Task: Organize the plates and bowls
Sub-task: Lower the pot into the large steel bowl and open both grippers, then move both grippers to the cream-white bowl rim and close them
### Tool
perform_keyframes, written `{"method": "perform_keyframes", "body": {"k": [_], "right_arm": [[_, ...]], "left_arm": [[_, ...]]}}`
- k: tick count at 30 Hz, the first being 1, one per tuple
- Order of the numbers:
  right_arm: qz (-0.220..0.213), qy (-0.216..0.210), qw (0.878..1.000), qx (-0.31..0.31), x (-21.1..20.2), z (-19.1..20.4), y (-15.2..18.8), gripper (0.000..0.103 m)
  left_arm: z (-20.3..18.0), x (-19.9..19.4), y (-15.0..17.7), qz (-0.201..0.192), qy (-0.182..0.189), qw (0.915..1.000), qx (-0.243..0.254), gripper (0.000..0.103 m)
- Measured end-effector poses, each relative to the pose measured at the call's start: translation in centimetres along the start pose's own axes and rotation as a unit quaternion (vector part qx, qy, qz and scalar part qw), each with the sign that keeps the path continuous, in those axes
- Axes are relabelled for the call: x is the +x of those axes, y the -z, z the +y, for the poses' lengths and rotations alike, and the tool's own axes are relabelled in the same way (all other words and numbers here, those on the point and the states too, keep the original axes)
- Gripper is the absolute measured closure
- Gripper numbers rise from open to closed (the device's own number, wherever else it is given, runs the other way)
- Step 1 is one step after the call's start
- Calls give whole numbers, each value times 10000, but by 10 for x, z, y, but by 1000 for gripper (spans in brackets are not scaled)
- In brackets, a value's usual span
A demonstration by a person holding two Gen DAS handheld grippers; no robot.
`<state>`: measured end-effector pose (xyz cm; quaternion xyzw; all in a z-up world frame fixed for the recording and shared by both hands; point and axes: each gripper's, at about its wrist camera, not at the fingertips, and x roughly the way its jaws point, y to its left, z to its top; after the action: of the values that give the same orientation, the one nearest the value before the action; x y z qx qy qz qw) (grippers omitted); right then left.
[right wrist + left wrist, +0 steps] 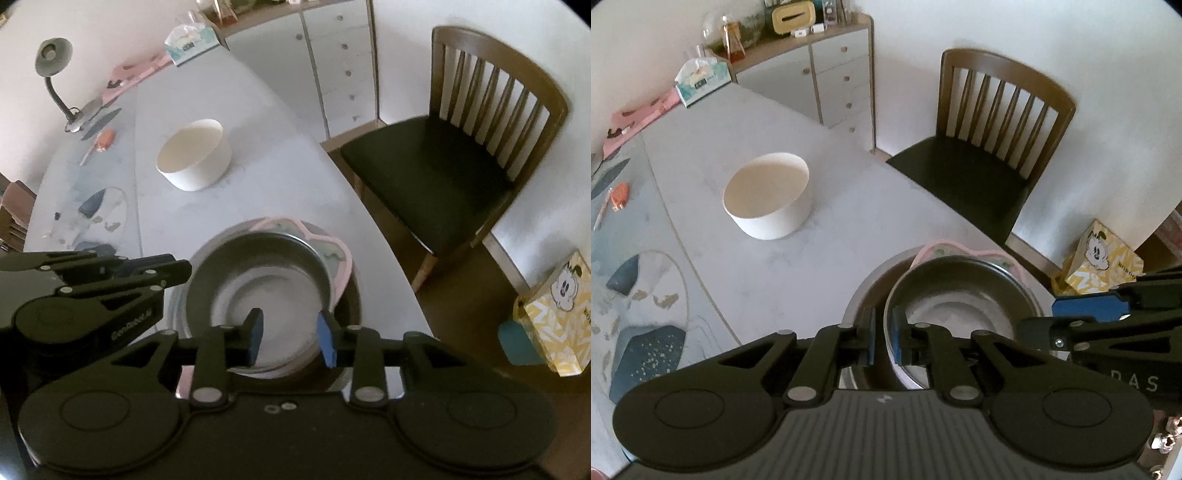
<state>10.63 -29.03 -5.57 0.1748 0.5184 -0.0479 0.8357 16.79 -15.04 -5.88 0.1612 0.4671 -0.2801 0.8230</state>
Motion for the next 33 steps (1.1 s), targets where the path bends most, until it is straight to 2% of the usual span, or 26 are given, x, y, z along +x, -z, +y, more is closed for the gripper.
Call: {"method": "perform_keyframes", "body": {"k": [14,16,18,22,23,24,27,28,33], "right_arm": [[-479,-250,9982,-277,-36,37,-2,53],[-549,-287,9975,-327,-41,44,-3,50],[-639,-294,9968,-374,-45,51,-5,42],[-760,-324,9954,-481,-51,63,-8,39],[-787,-322,9951,-509,-52,66,-9,39],[-820,-327,9946,-546,-53,69,-10,39],[-872,-336,9936,-631,-54,78,-16,37],[-876,-346,9934,-655,-53,80,-19,37],[-948,-352,9916,-806,-48,87,-38,27]], "left_arm": [[31,-52,5,-557,69,9984,-68,94],[38,-58,7,-608,74,9980,-121,94],[44,-63,8,-652,72,9977,-174,93],[57,-72,11,-760,44,9968,-235,92],[60,-74,11,-782,47,9966,-263,87],[63,-75,11,-809,49,9963,-302,78],[75,-80,10,-987,-16,9939,-496,37],[79,-81,10,-1071,-38,9927,-552,35],[96,-77,-3,-1098,-195,9912,-711,34]]}}
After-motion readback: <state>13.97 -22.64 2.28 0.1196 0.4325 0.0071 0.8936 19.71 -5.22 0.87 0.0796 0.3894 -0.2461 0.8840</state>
